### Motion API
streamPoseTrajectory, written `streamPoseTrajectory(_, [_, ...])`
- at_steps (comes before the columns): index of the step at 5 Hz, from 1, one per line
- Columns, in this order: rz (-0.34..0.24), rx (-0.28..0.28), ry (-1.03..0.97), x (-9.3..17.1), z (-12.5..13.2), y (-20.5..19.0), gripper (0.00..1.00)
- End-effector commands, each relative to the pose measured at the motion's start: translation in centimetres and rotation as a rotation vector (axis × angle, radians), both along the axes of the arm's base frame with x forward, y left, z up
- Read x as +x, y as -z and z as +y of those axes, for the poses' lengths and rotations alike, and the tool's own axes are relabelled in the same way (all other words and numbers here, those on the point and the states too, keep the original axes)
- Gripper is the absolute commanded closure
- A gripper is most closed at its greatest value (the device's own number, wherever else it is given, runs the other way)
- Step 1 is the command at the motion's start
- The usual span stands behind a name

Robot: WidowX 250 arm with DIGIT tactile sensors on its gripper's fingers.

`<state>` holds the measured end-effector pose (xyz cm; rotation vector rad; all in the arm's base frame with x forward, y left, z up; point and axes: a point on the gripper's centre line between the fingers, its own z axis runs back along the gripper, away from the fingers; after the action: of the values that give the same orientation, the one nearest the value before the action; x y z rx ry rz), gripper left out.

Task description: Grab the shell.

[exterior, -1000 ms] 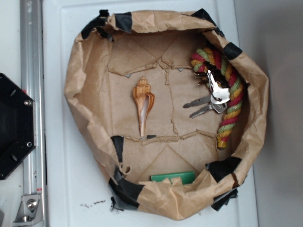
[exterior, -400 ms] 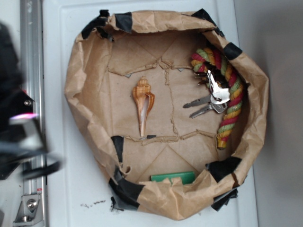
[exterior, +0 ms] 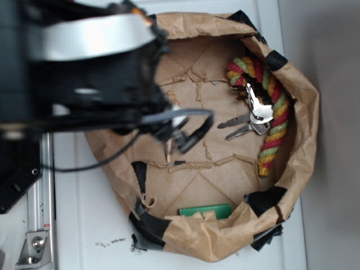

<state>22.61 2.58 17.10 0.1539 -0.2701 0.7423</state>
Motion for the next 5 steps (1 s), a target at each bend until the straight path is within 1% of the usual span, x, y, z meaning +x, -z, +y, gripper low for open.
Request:
streamPoseTrajectory(1, [-0.112, -0.266, -0.059, 3.5, 2.0, 9.0, 0.0])
streamPoseTrajectory(2, [-0.088, -0.345, 0.016, 3.4, 1.8, 13.6, 0.0])
streamPoseTrajectory(3, [0.013, -0.343, 0.022, 3.3, -0.2, 15.8, 0.0])
streamPoseTrajectory(4, [0.079, -0.33, 0.051, 2.9, -2.6, 16.4, 0.0])
streamPoseTrajectory(5, [0.076, -0.289, 0.075, 2.7, -3.5, 15.4, 1.0])
